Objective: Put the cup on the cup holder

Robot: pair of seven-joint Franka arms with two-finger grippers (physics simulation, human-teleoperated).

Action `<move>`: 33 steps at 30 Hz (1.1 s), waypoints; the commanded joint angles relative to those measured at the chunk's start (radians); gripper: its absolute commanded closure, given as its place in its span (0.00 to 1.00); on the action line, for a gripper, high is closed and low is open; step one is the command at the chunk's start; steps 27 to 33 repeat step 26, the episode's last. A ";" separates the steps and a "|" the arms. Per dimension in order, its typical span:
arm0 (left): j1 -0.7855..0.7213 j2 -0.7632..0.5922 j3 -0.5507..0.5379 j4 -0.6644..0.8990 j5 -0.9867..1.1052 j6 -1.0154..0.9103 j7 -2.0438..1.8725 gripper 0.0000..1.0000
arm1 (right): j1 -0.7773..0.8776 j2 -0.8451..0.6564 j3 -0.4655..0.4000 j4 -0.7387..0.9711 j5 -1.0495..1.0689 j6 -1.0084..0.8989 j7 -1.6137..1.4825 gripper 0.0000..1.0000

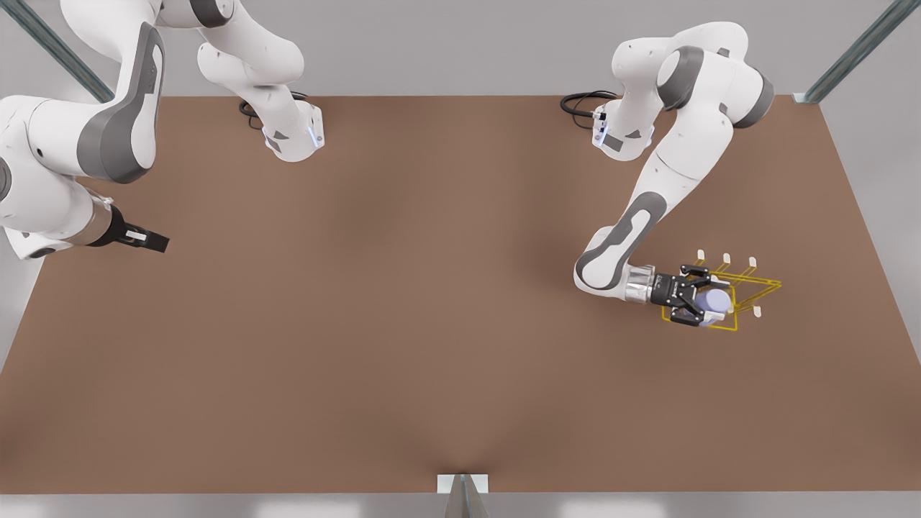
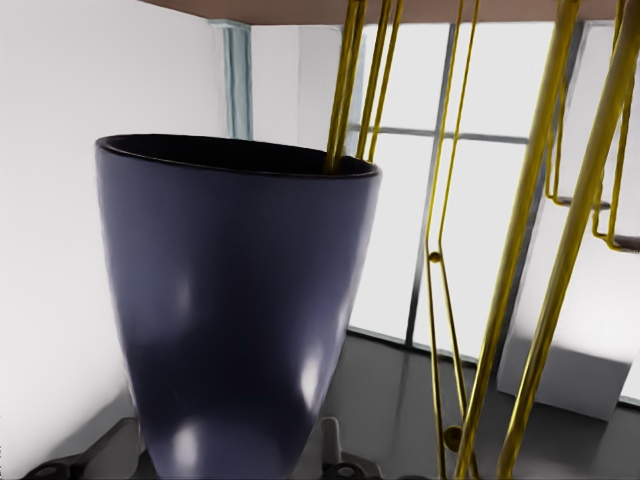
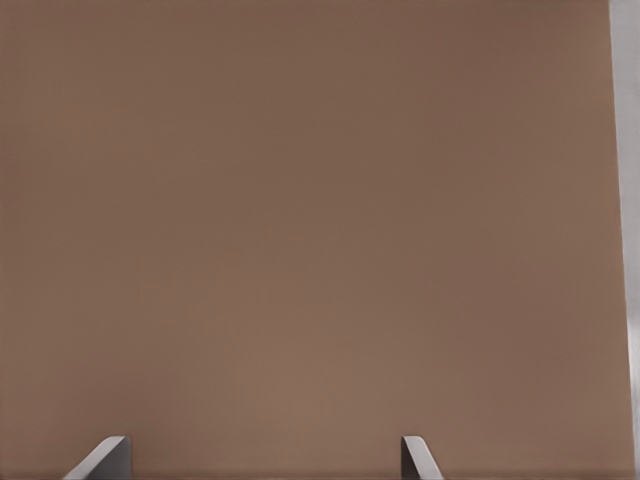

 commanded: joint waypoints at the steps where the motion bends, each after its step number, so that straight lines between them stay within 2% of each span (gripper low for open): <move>1: -0.002 0.002 -0.001 0.000 -0.011 0.019 -0.207 0.18 | 0.000 -0.001 0.000 0.002 0.000 -0.001 0.000 0.00; 4: -0.025 -0.006 -0.021 0.038 -0.013 0.011 -0.190 0.16 | 0.000 -0.001 0.000 0.002 0.000 -0.001 0.000 0.00; 5: -0.026 -0.015 -0.040 0.046 -0.016 0.010 -0.179 0.08 | 0.000 -0.001 0.000 0.000 0.000 -0.001 0.000 0.00; 7: -0.025 -0.055 -0.102 0.062 -0.017 -0.004 -0.141 0.00 | 0.002 -0.001 0.000 0.000 0.000 0.001 0.002 0.00; 8: -0.012 -0.083 -0.200 0.174 -0.100 0.010 -0.007 0.00 | 0.002 -0.001 0.000 0.000 0.000 0.001 0.002 0.00; 9: 0.001 -0.096 -0.349 0.436 -0.420 0.015 0.037 0.00 | 0.002 0.000 0.000 0.000 0.000 0.001 0.002 0.00; 10: -0.025 -0.095 -0.365 0.719 -0.820 0.011 0.025 0.00 | 0.002 -0.001 0.000 0.000 0.000 0.001 0.002 0.00; 11: -0.022 -0.077 -0.363 0.849 -1.141 0.031 -0.151 0.00 | 0.002 0.000 0.000 0.000 0.000 0.001 0.002 0.00; 12: 0.063 -0.076 -0.360 0.889 -1.462 0.097 -0.448 0.00 | 0.000 -0.001 0.000 0.000 0.000 0.001 0.002 0.00; 13: 0.165 -0.080 -0.363 0.944 -1.643 0.133 -0.694 0.00 | 0.002 -0.001 0.000 0.000 0.000 -0.001 0.002 0.00; 14: 0.218 -0.096 -0.365 1.015 -1.653 0.113 -0.744 0.00 | 0.002 -0.001 0.000 0.000 0.000 -0.001 0.002 0.00; 15: 0.254 -0.168 -0.362 1.043 -1.656 0.059 -0.739 0.00 | 0.003 -0.001 0.000 0.000 0.000 -0.001 0.002 0.00; 16: 0.178 -0.308 -0.220 1.037 -1.675 0.041 -0.739 0.00 | 0.002 -0.001 0.000 0.000 0.000 -0.001 0.002 0.00; 17: 0.064 -0.411 0.008 0.986 -1.812 0.060 -0.696 0.00 | 0.002 0.000 0.000 0.000 0.000 -0.001 0.002 0.00; 18: 0.032 -0.524 0.107 0.844 -1.869 0.187 -0.682 0.00 | 0.002 0.000 0.000 0.000 0.000 0.001 0.002 0.00; 19: 0.006 -0.549 0.137 0.794 -1.870 0.228 -0.682 0.00 | 0.002 -0.001 0.000 0.000 0.000 -0.001 0.002 0.00; 22: 0.009 -0.550 0.138 0.791 -1.870 0.232 -0.682 0.00 | 0.012 0.020 0.006 -0.003 0.004 0.007 0.011 0.00; 25: 0.009 -0.552 0.137 0.791 -1.870 0.232 -0.682 0.00 | 0.034 0.131 0.007 0.023 0.009 0.013 0.005 0.00; 33: 0.011 -0.552 0.138 0.791 -1.870 0.231 -0.682 0.00 | 0.034 0.131 0.007 0.023 0.015 0.011 0.002 0.00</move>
